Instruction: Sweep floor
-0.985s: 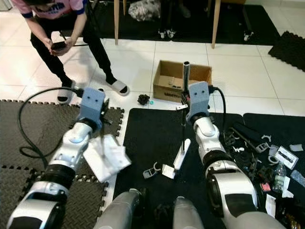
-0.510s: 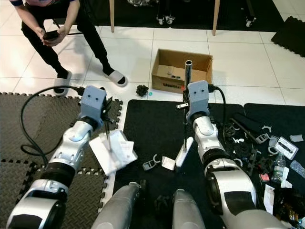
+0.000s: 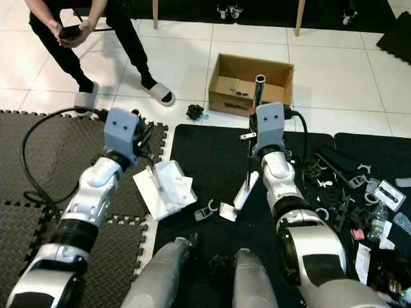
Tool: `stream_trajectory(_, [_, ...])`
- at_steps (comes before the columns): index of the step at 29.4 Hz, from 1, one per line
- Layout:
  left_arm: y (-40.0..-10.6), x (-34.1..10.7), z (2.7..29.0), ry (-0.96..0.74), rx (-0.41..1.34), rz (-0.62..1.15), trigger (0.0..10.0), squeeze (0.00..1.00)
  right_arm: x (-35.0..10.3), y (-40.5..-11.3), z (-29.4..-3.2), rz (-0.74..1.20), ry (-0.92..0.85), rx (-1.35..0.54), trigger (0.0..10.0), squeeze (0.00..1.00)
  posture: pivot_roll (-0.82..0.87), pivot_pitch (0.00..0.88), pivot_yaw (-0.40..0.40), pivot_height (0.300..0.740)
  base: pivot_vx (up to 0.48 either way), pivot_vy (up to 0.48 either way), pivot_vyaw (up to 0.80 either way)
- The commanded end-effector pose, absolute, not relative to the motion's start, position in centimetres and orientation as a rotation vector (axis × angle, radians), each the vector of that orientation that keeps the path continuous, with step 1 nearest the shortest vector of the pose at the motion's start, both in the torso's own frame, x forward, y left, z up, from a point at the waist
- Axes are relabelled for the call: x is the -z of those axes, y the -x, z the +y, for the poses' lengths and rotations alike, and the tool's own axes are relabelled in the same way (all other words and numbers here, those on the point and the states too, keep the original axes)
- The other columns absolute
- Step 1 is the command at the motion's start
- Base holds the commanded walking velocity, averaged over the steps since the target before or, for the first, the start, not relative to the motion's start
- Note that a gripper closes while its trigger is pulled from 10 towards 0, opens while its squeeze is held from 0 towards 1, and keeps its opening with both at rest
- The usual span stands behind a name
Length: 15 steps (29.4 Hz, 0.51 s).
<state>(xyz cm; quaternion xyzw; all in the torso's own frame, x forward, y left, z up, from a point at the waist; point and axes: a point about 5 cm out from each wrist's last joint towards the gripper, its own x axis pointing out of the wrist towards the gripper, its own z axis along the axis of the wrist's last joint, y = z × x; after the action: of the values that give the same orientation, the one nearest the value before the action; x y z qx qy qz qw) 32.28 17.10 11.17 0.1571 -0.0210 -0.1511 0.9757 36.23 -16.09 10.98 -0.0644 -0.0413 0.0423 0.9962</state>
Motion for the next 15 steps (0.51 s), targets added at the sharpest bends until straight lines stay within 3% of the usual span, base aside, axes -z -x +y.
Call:
stream_trajectory(1, [-32.12, -12.08, 17.8, -0.382, 0.297, -0.088, 10.0, 0.0, -11.12, -36.09, -16.38, -0.11, 0.154, -0.07, 10.0, 0.0, 0.1, 0.272, 0.026, 0.74, 0.0, 0.0, 0.0])
stream_trajectory(15, [-31.39, -11.94, 18.08, -0.37, 0.302, -0.073, 10.0, 0.0, -11.06, -35.81, -17.27, -0.132, 0.181, 0.037, 10.0, 0.0, 0.13, 0.331, 0.027, 0.74, 0.0, 0.0, 0.0])
